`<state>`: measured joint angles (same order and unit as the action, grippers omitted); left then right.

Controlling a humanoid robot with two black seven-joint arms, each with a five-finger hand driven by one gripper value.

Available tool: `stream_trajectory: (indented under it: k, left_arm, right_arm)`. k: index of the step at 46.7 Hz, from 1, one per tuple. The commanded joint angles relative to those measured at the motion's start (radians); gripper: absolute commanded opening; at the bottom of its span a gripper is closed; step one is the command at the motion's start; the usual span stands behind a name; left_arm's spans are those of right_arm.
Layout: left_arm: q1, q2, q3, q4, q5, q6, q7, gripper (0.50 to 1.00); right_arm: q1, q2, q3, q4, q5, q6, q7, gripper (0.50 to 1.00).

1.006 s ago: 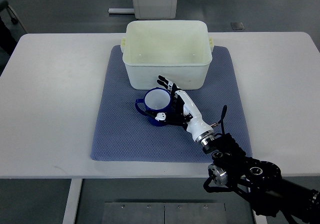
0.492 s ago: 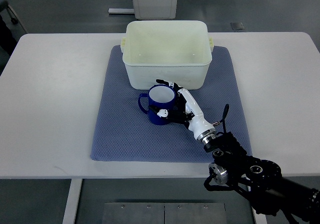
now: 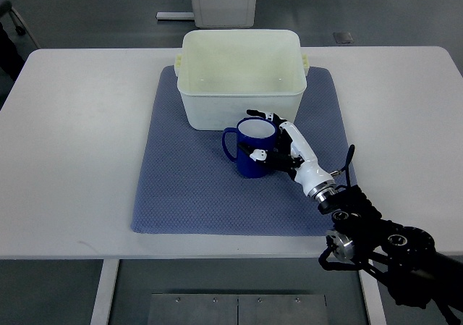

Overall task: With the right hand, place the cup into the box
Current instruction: 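Lift the blue mug with the right hand, away from the mat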

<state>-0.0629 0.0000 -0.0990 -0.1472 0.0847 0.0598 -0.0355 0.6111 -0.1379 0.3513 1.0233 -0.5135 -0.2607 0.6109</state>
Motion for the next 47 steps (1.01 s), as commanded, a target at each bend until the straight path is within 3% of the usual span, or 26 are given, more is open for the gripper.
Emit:
stream_trajectory:
  k: [1,18,34,47]
  left_arm:
    - [0.000,0.000,0.002,0.000,0.000,0.000,0.000,1.000]
    - [0.000,0.000,0.002,0.000,0.000,0.000,0.000,1.000]
    - [0.000,0.000,0.002,0.000,0.000,0.000,0.000,1.000]
    - [0.000,0.000,0.002,0.000,0.000,0.000,0.000,1.000]
  right_arm:
    - [0.001,-0.060,0.001,0.023,0.003,0.000,0.000,0.500]
    - [-0.016,-0.291,0.003,0.101,0.069,0.011,0.000,0.500]
    - [-0.028,-0.384,0.044,0.101,0.098,0.049,0.000,0.500]
    - [0.039,-0.453,0.156,0.100,0.118,0.095,0.000,0.500]
